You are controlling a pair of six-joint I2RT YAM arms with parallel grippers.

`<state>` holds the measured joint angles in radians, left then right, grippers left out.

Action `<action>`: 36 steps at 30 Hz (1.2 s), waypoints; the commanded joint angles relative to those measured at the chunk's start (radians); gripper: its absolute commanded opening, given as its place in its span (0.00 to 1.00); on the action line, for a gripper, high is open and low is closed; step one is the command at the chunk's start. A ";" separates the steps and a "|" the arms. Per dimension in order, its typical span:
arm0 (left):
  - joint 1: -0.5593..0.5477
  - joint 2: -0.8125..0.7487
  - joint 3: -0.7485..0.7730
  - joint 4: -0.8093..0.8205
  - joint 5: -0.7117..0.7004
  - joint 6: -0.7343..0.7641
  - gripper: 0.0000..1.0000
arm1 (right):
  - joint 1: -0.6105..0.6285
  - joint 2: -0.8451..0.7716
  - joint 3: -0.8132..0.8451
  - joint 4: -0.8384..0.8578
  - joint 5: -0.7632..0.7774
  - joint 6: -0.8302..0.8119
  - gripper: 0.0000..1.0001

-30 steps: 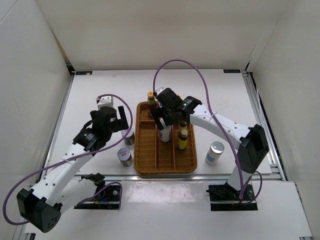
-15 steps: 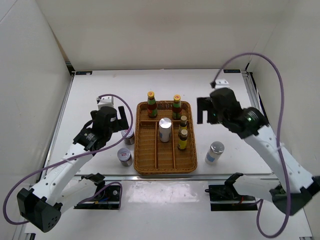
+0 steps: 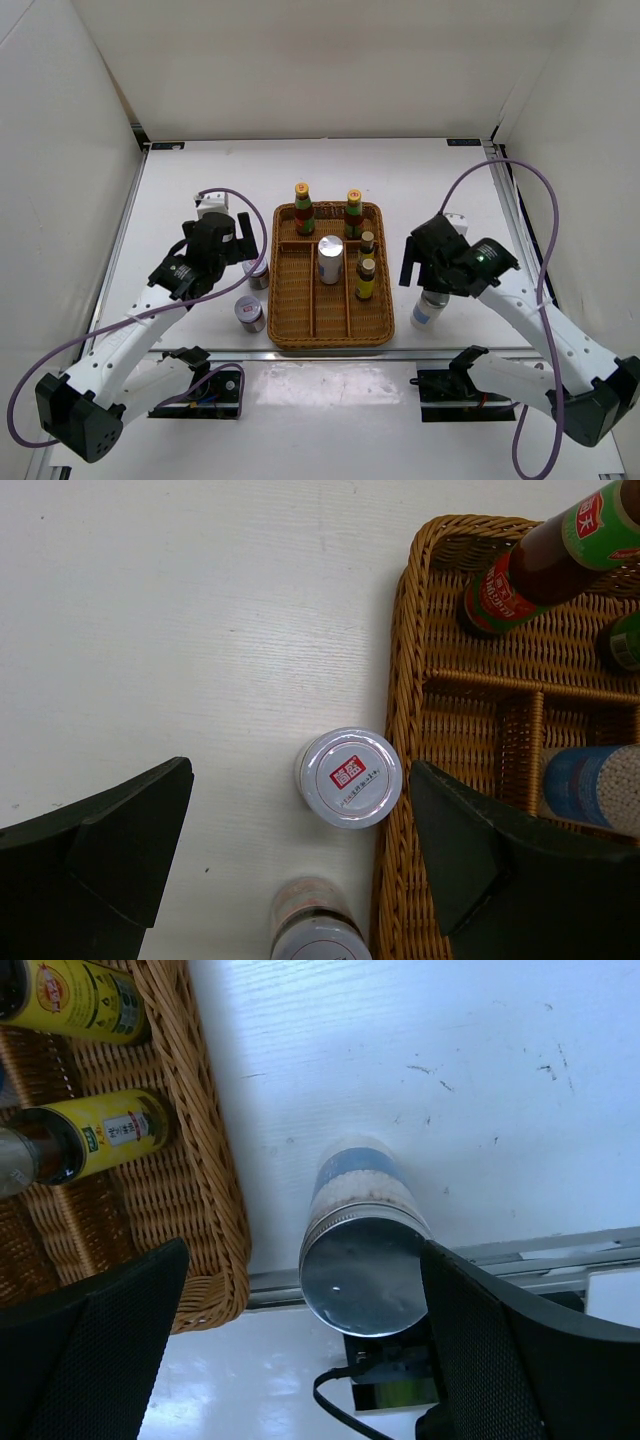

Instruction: Organize the condiment bottles

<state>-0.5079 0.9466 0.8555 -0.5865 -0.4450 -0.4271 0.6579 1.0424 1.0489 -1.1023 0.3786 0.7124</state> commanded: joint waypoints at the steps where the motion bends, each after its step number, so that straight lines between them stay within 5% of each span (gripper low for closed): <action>1: -0.004 -0.003 0.008 0.002 0.011 0.001 1.00 | -0.013 0.008 -0.076 -0.085 -0.092 0.116 1.00; 20: -0.004 -0.014 0.008 0.002 0.011 0.001 1.00 | -0.032 -0.142 -0.031 -0.123 -0.011 0.081 1.00; 36: -0.004 -0.005 0.008 0.002 0.011 0.001 1.00 | -0.032 -0.001 -0.066 -0.105 -0.079 0.104 1.00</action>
<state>-0.5079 0.9474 0.8555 -0.5865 -0.4442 -0.4271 0.6285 1.0500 0.9955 -1.2205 0.3252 0.7837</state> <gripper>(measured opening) 0.998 0.998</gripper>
